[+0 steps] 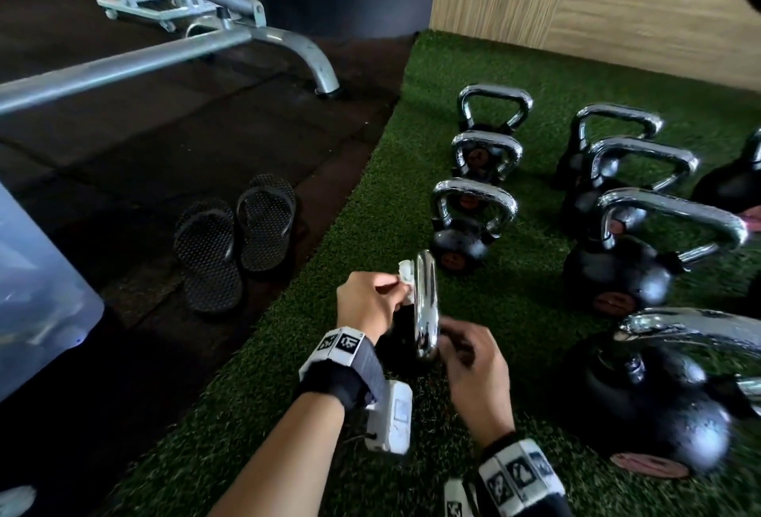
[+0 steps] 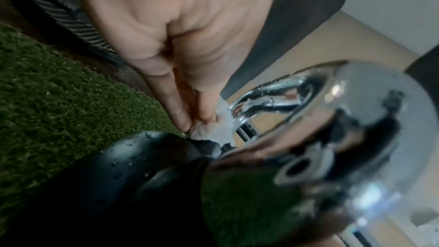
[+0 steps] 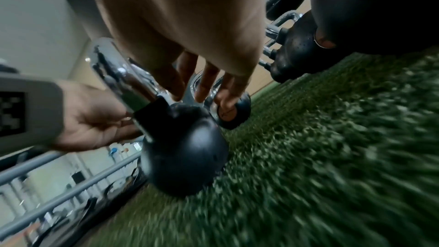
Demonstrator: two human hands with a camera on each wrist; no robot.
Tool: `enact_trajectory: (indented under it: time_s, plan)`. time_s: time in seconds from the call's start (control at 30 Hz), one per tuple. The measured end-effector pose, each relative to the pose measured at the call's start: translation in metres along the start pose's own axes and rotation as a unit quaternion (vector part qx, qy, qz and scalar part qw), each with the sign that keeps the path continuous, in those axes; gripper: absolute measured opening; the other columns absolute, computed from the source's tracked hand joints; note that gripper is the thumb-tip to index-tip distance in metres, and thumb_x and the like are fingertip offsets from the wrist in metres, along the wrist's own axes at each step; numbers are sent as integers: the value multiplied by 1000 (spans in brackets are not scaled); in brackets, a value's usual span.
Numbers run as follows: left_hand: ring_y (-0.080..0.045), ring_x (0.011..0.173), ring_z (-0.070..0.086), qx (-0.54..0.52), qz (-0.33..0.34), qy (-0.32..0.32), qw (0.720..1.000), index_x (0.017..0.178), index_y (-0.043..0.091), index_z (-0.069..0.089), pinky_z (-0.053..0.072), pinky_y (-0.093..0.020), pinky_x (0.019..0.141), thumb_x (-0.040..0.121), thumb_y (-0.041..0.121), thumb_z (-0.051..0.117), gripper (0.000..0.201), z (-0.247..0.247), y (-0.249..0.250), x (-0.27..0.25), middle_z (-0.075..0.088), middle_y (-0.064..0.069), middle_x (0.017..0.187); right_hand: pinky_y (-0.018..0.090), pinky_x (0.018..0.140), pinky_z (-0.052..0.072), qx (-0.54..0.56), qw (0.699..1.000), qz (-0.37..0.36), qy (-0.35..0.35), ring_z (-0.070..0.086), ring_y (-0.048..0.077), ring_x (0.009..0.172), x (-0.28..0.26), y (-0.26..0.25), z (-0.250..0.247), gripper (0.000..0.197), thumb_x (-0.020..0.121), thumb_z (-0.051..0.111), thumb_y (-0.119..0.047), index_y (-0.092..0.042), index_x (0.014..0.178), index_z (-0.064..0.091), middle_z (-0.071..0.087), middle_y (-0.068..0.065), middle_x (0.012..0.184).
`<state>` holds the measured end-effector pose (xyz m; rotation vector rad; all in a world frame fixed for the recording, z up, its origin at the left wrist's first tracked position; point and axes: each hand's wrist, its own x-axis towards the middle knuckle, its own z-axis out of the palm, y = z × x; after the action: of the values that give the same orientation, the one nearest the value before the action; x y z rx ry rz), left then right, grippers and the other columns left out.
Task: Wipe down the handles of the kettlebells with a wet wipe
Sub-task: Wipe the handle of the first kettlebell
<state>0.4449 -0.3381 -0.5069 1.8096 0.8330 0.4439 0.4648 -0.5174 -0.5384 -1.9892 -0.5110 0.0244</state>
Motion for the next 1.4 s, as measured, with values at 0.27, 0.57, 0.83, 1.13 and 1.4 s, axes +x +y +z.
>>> enact_trajectory:
  time_s: [0.27, 0.57, 0.83, 1.13, 1.4]
  plan:
    - [2, 76, 68, -58, 19, 30, 998, 94, 15, 81, 46, -2, 69, 86, 24, 78, 12, 2, 7, -7, 75, 9, 79, 51, 104, 51, 176, 963, 181, -98, 67, 22, 118, 18, 10, 23, 45, 94, 70, -25, -20, 138, 60, 70, 4, 128]
    - [-16, 84, 77, -341, -67, -39, 937, 102, 3, 77, 61, -22, 69, 94, 0, 68, 12, -4, 31, -3, 79, -12, 94, 45, 102, 54, 171, 967, 172, -84, 69, 15, 114, 23, 9, 19, 45, 91, 73, -25, -17, 135, 64, 71, 5, 125]
    - [-13, 81, 77, -319, -32, -68, 945, 93, 9, 79, 61, -22, 70, 87, 5, 78, 7, -14, 48, -5, 80, -6, 86, 45, 101, 54, 182, 963, 181, -86, 71, 18, 110, 25, 3, 14, 40, 92, 72, -13, -14, 132, 66, 72, 8, 122]
    - [-22, 89, 78, -258, -21, -136, 956, 87, 19, 84, 62, -28, 75, 79, 10, 86, 12, -36, 33, -28, 81, -8, 93, 49, 105, 51, 222, 952, 191, -89, 68, 25, 114, 25, 12, 12, 43, 86, 78, -14, -14, 128, 69, 70, 11, 124]
    - [-25, 90, 78, -262, -16, -194, 945, 105, -3, 76, 63, -26, 74, 85, -6, 74, 20, -51, 16, -54, 79, -16, 96, 47, 106, 50, 209, 953, 192, -108, 66, 25, 117, 27, 0, 4, 45, 89, 75, -12, -13, 132, 66, 68, 12, 128]
